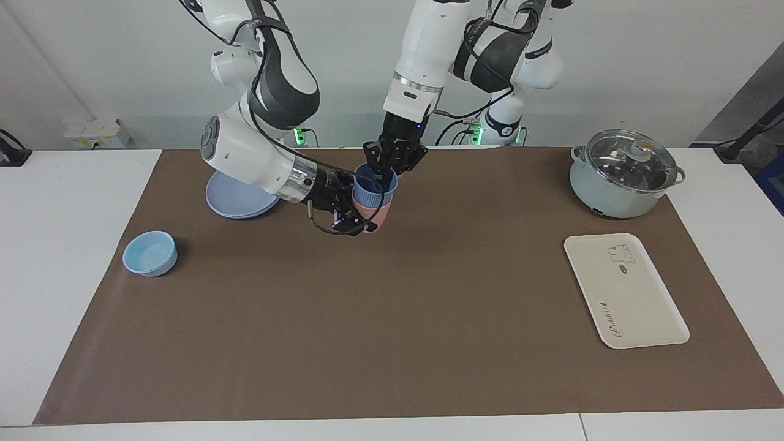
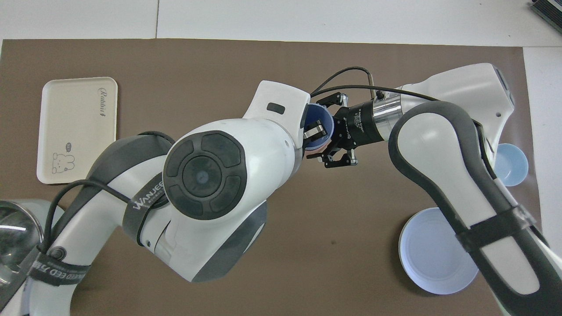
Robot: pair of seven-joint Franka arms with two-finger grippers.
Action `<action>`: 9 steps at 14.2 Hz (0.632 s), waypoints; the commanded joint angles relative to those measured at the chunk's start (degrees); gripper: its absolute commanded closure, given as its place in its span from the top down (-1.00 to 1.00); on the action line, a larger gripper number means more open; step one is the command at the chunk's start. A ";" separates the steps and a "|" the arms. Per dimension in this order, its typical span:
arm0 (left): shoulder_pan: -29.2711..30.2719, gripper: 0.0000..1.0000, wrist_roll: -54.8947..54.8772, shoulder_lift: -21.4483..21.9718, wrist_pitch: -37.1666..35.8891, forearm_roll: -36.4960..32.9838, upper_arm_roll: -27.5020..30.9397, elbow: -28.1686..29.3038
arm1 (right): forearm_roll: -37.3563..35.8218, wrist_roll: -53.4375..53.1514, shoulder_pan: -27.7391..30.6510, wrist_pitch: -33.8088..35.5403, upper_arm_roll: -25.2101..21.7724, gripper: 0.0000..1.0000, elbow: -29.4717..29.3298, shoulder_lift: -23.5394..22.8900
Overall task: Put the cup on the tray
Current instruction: 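Grasp the cup with the left gripper from the right gripper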
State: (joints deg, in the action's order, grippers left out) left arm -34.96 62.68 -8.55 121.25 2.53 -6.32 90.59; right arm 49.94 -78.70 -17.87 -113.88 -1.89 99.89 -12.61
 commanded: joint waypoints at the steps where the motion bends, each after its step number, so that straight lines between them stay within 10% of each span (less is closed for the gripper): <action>1: 0.15 -1.00 0.52 -0.59 -2.94 0.28 0.34 -3.05 | 1.47 -0.66 -0.15 -0.37 0.22 -1.00 1.10 1.27; 9: 2.26 -1.00 0.60 0.73 -11.29 2.04 0.70 -9.81 | 1.39 -0.58 -0.06 -0.37 0.22 -1.00 1.01 1.27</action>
State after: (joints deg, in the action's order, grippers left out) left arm -33.70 63.26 -8.17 113.88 4.12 -5.50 84.64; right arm 50.36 -78.73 -17.96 -113.88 -1.67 99.97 -12.02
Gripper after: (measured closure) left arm 0.952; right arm 0.225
